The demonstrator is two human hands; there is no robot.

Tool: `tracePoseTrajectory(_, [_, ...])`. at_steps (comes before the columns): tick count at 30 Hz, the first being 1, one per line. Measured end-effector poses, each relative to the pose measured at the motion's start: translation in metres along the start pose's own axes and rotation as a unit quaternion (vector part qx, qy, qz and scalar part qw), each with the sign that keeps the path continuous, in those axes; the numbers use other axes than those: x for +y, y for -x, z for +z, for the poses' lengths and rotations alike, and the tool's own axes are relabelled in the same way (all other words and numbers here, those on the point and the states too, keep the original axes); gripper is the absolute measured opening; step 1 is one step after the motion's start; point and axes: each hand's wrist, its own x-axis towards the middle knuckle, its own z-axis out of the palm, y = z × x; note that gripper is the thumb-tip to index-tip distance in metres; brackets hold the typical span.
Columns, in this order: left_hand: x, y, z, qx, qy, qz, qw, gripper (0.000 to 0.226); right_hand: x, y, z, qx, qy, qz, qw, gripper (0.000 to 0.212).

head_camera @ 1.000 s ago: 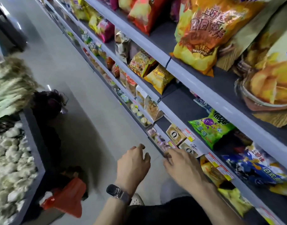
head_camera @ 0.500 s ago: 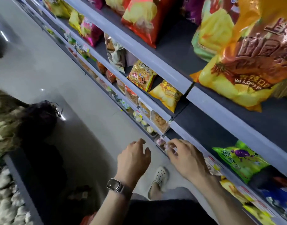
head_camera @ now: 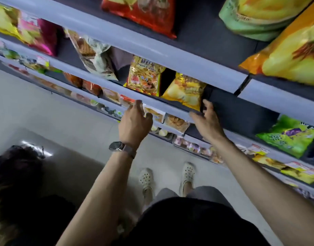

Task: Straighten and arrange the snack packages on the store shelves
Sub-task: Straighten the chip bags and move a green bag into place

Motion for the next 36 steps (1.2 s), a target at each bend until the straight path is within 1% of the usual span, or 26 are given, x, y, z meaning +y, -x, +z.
tracePoseTrajectory(3, [-0.011,-0.041,-0.019,0.013,-0.004,0.005,1.000,0.054,-0.016,-0.023,0.011,0.073,-0.027,0.022,0.997,0.085])
tracePoseTrajectory(5, [-0.017,-0.066,-0.026,0.020,0.001,0.014,1.000,0.059,-0.026,-0.034,0.019,0.107,-0.049,0.038,0.992,0.090])
tracePoseTrajectory(8, [-0.019,-0.101,-0.036,0.032,0.034,0.037,0.998,0.075,-0.043,-0.046,0.028,0.155,-0.148,0.064,0.975,0.087])
tracePoseTrajectory(10, [-0.016,-0.123,-0.040,0.021,0.040,0.041,0.998,0.073,-0.054,-0.054,0.031,0.169,-0.235,0.088,0.953,0.080])
tracePoseTrajectory(11, [-0.012,-0.132,-0.042,0.013,0.032,0.045,0.998,0.074,-0.055,-0.059,0.033,0.168,-0.261,0.102,0.945,0.079])
tracePoseTrajectory(13, [-0.003,-0.148,-0.043,-0.008,0.020,0.051,0.998,0.070,-0.055,-0.065,0.034,0.168,-0.267,0.120,0.941,0.079])
tracePoseTrajectory(15, [0.006,-0.156,-0.044,-0.032,0.027,0.043,0.998,0.059,-0.052,-0.071,0.033,0.170,-0.267,0.119,0.941,0.073])
tracePoseTrajectory(17, [0.011,-0.162,-0.042,-0.049,0.043,0.036,0.997,0.040,-0.047,-0.074,0.031,0.159,-0.272,0.118,0.942,0.068])
tracePoseTrajectory(18, [0.011,-0.163,-0.041,-0.052,0.045,0.039,0.997,0.034,-0.046,-0.074,0.029,0.151,-0.275,0.121,0.942,0.075])
tracePoseTrajectory(19, [0.011,-0.164,-0.040,-0.051,0.045,0.045,0.997,0.036,-0.043,-0.076,0.027,0.136,-0.280,0.126,0.942,0.089])
tracePoseTrajectory(21, [0.010,-0.162,-0.037,-0.039,0.041,0.048,0.997,0.047,-0.029,-0.086,0.022,0.123,-0.289,0.135,0.940,0.123])
tracePoseTrajectory(22, [0.009,-0.161,-0.036,-0.028,0.040,0.051,0.998,0.050,-0.013,-0.099,0.020,0.117,-0.287,0.130,0.942,0.133])
tracePoseTrajectory(24, [0.007,-0.158,-0.037,-0.007,0.039,0.073,0.997,0.051,0.008,-0.112,0.014,0.092,-0.284,0.122,0.947,0.132])
tracePoseTrajectory(26, [0.001,-0.153,-0.038,0.013,0.044,0.095,0.994,0.052,0.011,-0.105,0.011,0.091,-0.279,0.115,0.949,0.132])
tracePoseTrajectory(29, [-0.015,-0.134,-0.045,0.030,0.077,0.126,0.989,0.050,0.026,-0.096,0.009,0.096,-0.271,0.096,0.953,0.139])
tracePoseTrajectory(30, [-0.021,-0.125,-0.047,0.026,0.091,0.134,0.986,0.048,0.021,-0.086,0.009,0.105,-0.273,0.089,0.952,0.139])
tracePoseTrajectory(31, [-0.028,-0.115,-0.049,0.020,0.103,0.135,0.985,0.046,0.018,-0.080,0.010,0.112,-0.279,0.075,0.951,0.134])
tracePoseTrajectory(34, [-0.054,-0.088,-0.051,0.000,0.124,0.113,0.986,0.044,-0.001,-0.062,0.020,0.130,-0.269,0.043,0.953,0.109])
tracePoseTrajectory(36, [-0.072,-0.075,-0.052,-0.004,0.140,0.087,0.986,0.043,-0.016,-0.059,0.033,0.128,-0.264,0.025,0.956,0.099])
